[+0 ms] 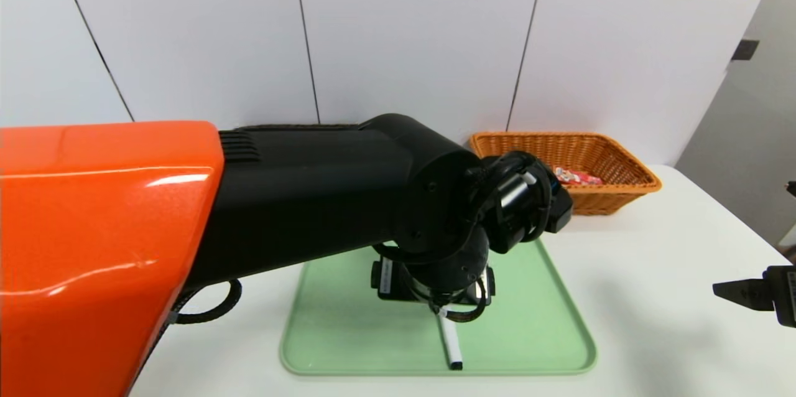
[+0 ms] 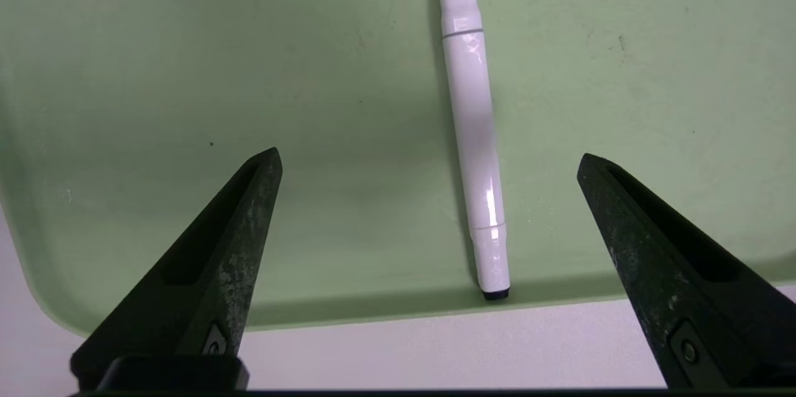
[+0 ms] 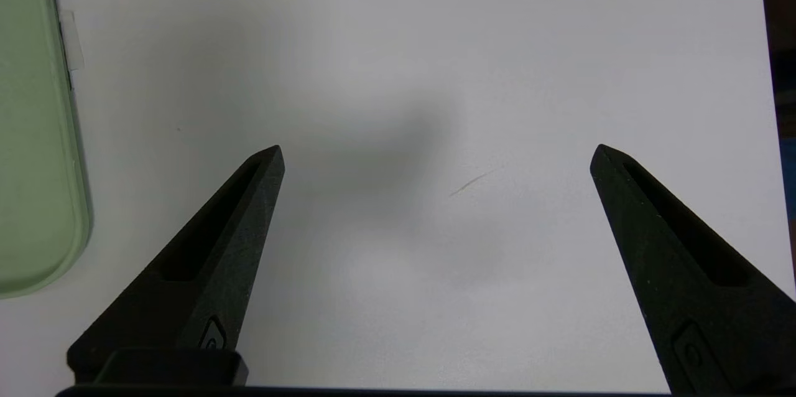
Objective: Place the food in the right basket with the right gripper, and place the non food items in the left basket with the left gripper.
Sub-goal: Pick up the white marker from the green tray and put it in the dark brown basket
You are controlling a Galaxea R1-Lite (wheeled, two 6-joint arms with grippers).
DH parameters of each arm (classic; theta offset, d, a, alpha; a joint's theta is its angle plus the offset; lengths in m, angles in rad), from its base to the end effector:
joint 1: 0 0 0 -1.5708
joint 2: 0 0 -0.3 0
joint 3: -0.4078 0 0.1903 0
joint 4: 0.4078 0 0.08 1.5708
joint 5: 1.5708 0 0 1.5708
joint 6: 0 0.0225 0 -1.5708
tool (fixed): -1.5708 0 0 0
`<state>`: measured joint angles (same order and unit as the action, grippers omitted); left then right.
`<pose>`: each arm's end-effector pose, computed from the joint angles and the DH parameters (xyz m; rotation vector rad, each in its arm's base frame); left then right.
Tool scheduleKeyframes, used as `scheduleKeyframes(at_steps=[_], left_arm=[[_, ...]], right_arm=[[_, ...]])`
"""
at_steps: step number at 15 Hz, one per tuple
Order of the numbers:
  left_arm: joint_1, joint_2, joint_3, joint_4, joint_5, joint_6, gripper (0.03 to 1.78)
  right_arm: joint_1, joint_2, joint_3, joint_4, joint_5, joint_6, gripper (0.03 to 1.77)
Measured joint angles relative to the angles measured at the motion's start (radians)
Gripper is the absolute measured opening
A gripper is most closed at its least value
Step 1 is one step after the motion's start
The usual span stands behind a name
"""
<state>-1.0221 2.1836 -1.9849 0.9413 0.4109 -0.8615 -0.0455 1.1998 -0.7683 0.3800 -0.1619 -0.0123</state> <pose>0.2167 -0.3372 0.1935 -0.0276 0.9919 -0.1257 0.1515 -0.0105 0.2009 -0.0589 0.8127 -0.1909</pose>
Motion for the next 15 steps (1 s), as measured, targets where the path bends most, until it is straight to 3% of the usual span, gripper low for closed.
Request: scheduleKeyframes(at_steps=[15], left_arm=[[-0.004,0.070,-0.001,-0.024,0.009,-0.021,1.69]], right_arm=[[-0.001,-0.016,0.007,0.000,0.000,0.001,1.70]])
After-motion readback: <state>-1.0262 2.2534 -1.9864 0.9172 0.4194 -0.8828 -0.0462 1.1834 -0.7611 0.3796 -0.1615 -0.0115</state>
